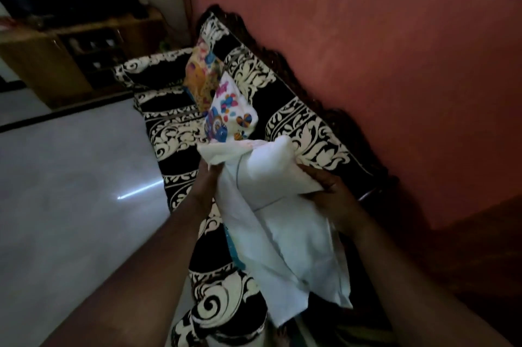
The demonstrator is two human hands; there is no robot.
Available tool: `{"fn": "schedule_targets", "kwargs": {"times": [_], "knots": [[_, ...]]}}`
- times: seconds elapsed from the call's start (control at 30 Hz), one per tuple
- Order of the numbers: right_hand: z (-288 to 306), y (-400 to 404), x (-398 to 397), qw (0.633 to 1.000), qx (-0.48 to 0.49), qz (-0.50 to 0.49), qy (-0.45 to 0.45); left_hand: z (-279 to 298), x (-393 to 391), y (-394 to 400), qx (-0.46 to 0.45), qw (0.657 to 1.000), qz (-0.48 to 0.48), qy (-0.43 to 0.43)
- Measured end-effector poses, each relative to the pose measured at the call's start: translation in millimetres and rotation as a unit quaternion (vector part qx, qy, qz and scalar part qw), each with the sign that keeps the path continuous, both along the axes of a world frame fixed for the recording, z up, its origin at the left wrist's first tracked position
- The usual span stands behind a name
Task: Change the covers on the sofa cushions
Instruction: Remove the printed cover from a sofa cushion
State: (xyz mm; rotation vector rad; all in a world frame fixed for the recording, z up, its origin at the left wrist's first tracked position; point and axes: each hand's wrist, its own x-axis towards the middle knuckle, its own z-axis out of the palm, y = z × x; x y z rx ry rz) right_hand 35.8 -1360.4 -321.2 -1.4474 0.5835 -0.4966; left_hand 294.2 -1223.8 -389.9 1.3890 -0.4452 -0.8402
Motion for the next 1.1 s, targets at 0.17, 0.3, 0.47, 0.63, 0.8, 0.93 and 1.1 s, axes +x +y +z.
{"fn": "schedule_targets", "kwargs": {"times": [0.17,0.3,0.47,0.63,0.8,0.93,1.1], "knots": [[8,8,-1,0.998,0.036,-0.038,-0.042,34,20,18,-0.033,0.990,-0.114,0.080],[17,16,-2,0.990,0.087,-0.068,-0.087,43,49,32,-0.034,0.984,-0.091,0.150],[10,24,4,0.989,0.103,-0.064,-0.081,54,31,36,0.025,0.980,0.031,0.197],[14,31,21,0.981,-0.128,0.112,0.092,33,19,34,0.155,0.945,0.288,-0.026],[9,56,51,0.987,-0.112,-0.099,0.054,31,39,46,0.240,0.908,0.340,-0.047],[4,61,52,0.978,-0.124,-0.165,0.036,30,66,64,0.284,0.881,0.372,-0.074],[3,24,22,0.962,-0.101,-0.255,-0.002,23,98,106,0.369,0.813,0.443,-0.081]]}}
